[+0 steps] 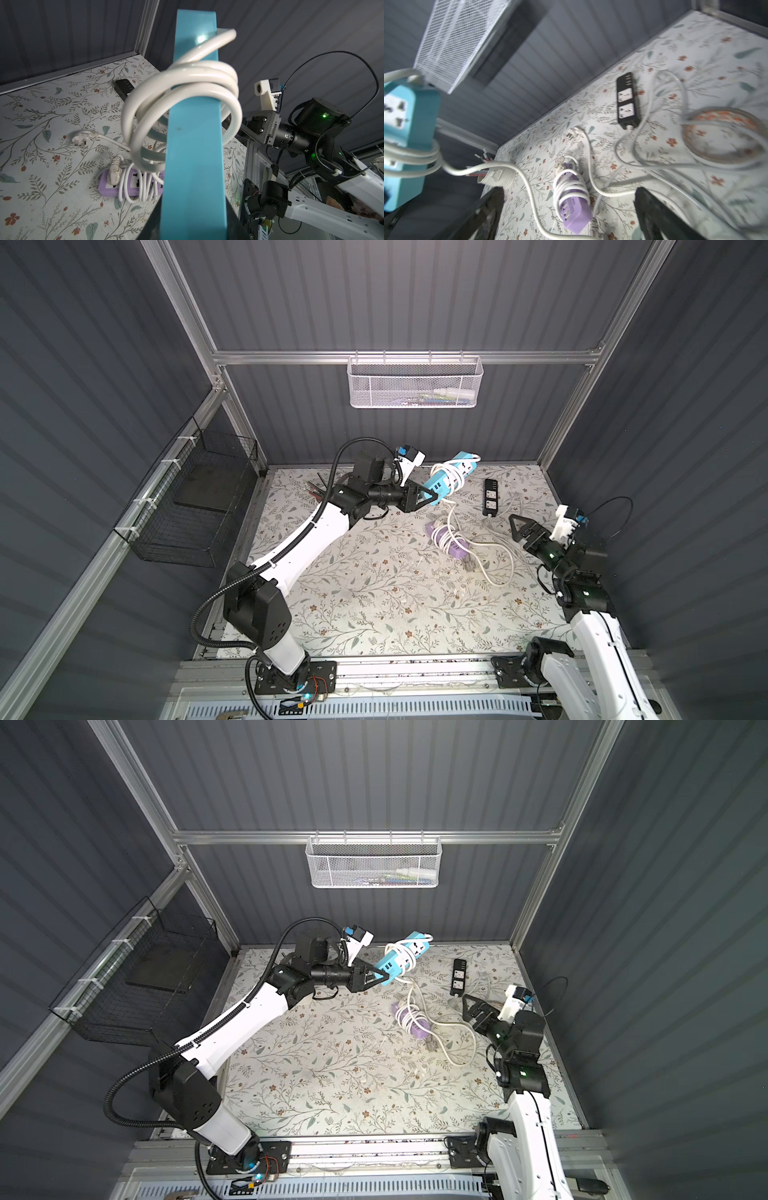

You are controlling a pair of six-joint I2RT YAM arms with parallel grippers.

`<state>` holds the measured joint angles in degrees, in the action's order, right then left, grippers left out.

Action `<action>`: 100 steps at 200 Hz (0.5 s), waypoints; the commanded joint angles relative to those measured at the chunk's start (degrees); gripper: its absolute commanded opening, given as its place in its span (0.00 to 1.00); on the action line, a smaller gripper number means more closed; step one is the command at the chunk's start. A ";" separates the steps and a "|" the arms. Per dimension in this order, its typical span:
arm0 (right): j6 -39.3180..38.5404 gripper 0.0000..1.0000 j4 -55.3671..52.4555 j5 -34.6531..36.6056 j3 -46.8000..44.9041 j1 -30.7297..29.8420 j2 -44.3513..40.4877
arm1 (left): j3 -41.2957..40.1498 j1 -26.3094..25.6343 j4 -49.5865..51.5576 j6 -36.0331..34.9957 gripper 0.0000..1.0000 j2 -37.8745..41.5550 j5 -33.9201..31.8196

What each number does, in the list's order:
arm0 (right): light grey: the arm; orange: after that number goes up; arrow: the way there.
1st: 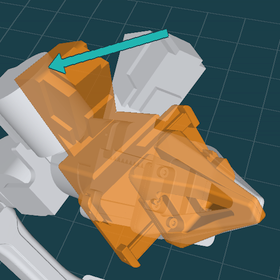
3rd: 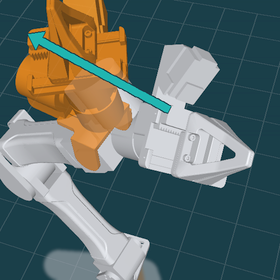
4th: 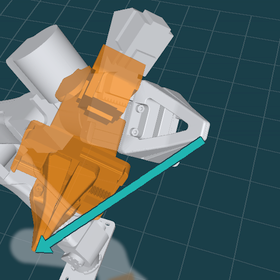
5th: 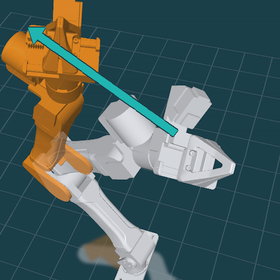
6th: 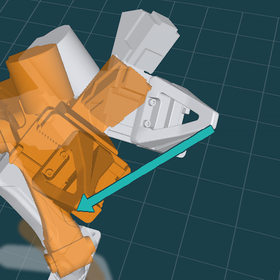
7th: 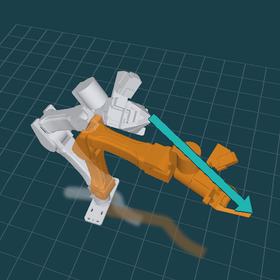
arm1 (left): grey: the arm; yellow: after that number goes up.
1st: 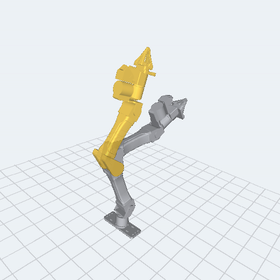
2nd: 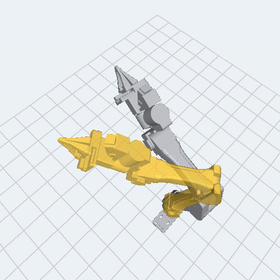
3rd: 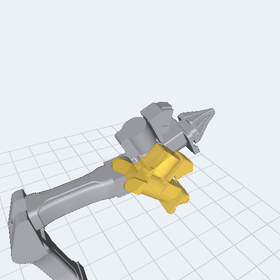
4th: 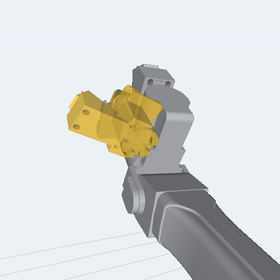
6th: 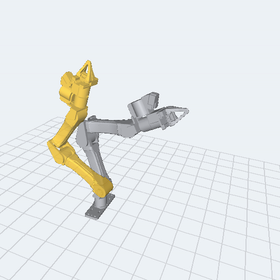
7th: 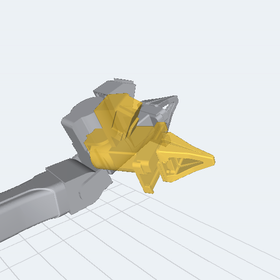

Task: Unwrap the cord wrapped around the power strip
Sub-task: Unwrap the power cord from the power strip.

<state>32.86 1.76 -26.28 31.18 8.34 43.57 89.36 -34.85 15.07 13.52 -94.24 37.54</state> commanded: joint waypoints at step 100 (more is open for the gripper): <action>-23.89 0.98 30.06 -9.88 3.56 -18.56 20.10 | 7.53 -0.66 5.31 -1.15 0.00 -0.93 6.51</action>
<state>15.46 27.18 -37.10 32.10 -9.43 61.95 93.82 -35.22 21.26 13.13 -95.81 40.62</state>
